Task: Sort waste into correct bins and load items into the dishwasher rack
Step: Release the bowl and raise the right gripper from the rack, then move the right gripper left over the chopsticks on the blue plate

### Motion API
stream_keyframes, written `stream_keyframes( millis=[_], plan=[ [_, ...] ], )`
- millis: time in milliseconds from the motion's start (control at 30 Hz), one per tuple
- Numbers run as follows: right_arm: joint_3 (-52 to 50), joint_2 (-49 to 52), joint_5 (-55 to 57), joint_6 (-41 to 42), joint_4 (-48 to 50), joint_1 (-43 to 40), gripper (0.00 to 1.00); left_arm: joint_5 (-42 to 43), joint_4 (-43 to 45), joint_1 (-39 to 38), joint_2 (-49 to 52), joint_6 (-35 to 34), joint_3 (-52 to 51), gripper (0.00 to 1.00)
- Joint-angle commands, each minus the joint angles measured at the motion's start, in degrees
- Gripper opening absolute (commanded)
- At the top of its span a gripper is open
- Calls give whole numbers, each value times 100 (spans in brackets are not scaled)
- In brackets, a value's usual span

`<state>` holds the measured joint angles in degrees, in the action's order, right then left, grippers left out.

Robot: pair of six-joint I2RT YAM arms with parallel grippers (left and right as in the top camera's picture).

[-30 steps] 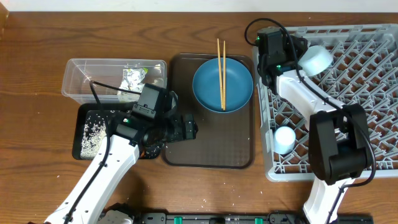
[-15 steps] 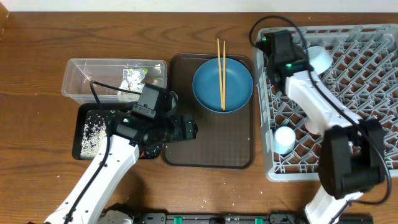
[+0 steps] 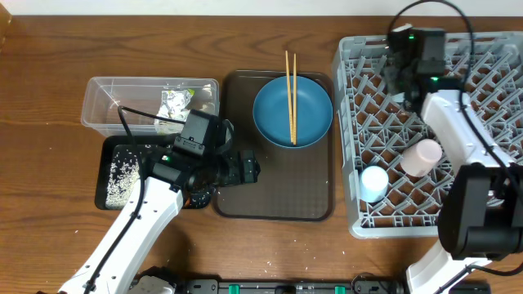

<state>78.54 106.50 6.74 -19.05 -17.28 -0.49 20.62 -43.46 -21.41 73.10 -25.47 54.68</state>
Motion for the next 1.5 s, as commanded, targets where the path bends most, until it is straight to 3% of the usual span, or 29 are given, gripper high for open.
stream_keyframes(
  millis=[0, 200, 433, 700, 833, 1167, 1267, 1333, 1367, 1467],
  plan=[
    [4, 205, -334, 254, 20, -181, 1, -52, -13, 24, 11, 33, 118, 97],
    [4, 247, 584, 428, -42, -306, 1, -52, -13, 24, 11, 33, 118, 97],
    [4, 247, 811, 426, -533, -330, 1, -52, -13, 24, 11, 33, 118, 97],
    [9, -387, 774, 643, -651, -179, 2, -52, -13, 24, 11, 33, 118, 97],
    [9, -981, -13, 752, -693, 61, 4, -52, -13, 24, 11, 33, 118, 97],
    [9, -1888, -2203, 3322, -946, 1137, 10, -52, -13, 24, 11, 33, 118, 97],
    [4, -1832, -2262, 3622, -999, 1565, 24, -55, -13, 24, 11, 33, 118, 97],
    [4, -1759, -2203, 3620, -990, 1801, 49, -55, -13, 24, 11, 33, 118, 97],
    [4, -1709, -2135, 3620, -975, 1917, 57, -52, -13, 24, 11, 33, 118, 97],
    [4, -1467, -1784, 3624, -903, 2221, 59, -52, -13, 24, 11, 33, 118, 97]
  ],
)
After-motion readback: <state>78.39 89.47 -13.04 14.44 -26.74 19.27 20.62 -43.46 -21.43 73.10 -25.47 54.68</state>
